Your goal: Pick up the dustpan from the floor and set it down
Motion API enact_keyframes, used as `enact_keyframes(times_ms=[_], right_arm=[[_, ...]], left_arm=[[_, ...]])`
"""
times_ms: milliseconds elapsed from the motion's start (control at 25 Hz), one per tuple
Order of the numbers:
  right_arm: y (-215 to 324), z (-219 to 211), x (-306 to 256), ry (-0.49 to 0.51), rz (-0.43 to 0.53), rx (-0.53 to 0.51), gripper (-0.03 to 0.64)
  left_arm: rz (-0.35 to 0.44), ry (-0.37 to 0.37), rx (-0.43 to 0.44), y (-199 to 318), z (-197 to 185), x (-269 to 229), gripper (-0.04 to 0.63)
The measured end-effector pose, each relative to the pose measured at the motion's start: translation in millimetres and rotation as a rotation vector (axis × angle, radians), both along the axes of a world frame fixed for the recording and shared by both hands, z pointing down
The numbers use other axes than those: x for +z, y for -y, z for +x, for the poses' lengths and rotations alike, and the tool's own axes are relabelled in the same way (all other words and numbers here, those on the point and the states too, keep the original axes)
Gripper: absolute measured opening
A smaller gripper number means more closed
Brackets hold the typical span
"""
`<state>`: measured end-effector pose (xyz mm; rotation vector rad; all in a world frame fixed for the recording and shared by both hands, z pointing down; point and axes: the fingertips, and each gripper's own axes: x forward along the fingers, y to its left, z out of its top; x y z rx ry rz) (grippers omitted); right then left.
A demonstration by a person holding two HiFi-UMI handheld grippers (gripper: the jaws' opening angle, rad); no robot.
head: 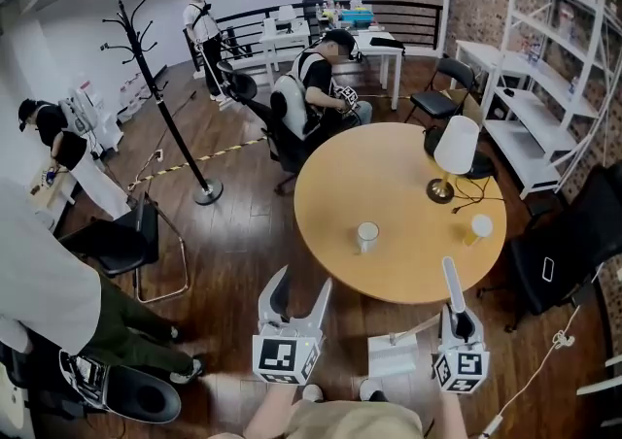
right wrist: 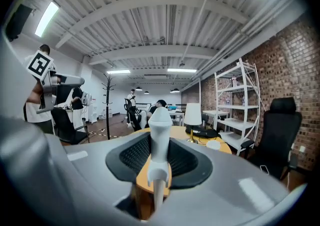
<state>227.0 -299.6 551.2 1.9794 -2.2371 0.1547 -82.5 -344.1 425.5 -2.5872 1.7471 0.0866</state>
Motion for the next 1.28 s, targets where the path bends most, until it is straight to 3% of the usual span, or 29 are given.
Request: enact_keyframes(times_ms=[520,960,1280], right_arm=[[12,67,149,0.005,-0.251,0.087,0.112],[41,89,234,-0.017,-0.405,0.126,0.112],[53,80,276,-0.023,-0.49,0.09,0.112]], left_arm=[[-0.049,-0.001,-0.034,12,-4,20,0.27],[-0.056,0.023,-0.057,9,-5,25,0.27],[-0.078,0.042,-0.081,9,-12,29,0.27]])
